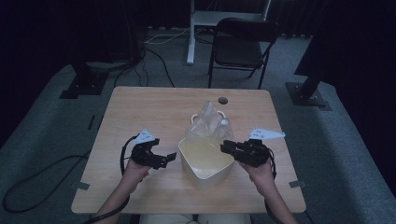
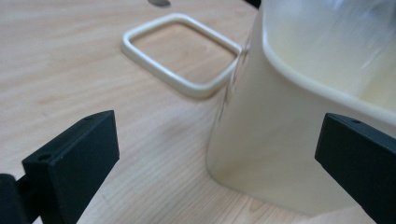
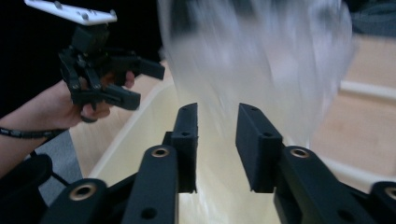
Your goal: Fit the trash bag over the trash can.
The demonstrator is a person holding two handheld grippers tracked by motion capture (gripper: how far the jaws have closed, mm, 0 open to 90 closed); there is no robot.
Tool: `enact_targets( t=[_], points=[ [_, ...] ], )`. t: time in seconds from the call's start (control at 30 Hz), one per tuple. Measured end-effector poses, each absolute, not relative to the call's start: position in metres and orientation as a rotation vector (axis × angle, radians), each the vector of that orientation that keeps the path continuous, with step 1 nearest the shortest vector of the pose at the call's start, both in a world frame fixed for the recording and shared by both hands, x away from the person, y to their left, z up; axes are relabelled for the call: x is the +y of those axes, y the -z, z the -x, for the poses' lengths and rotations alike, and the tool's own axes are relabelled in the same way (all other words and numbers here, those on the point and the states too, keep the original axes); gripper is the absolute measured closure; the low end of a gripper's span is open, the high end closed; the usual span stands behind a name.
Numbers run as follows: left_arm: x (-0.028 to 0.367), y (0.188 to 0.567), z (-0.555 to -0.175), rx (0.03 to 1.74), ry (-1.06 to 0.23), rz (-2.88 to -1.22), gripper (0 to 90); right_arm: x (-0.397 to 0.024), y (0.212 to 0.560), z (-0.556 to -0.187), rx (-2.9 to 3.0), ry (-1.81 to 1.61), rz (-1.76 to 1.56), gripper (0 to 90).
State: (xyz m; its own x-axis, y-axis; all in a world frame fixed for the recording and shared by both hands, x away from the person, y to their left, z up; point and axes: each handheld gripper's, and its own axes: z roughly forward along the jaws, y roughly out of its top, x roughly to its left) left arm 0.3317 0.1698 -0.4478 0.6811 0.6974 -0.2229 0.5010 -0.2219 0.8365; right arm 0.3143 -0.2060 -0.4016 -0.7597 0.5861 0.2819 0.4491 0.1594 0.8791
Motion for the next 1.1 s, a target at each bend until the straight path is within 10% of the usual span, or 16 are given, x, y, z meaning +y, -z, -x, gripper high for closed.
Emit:
enact_targets(
  t=[0.37, 0.63, 0.83, 1.1],
  points=[
    [0.141, 0.411, -0.343, 0.874, -0.21, -1.92, 0.5, -0.163, 0.324, -0.333, 2.362, -1.683, -0.762, 53.2],
    [0.116, 0.407, -0.359, 0.886, -0.195, -1.977, 15.4, -0.115, 0.356, -0.382, 2.663, -1.32, -0.84, 53.9],
    [0.108, 0.41, -0.361, 0.834, -0.207, -1.985, 51.0, -0.111, 0.374, -0.391, 2.745, -1.247, -0.88, 88.0],
    [0.11, 0.408, -0.351, 0.783, -0.236, -1.965, 85.2, -0.123, 0.367, -0.382, 2.662, -1.22, -0.883, 90.0]
  ],
)
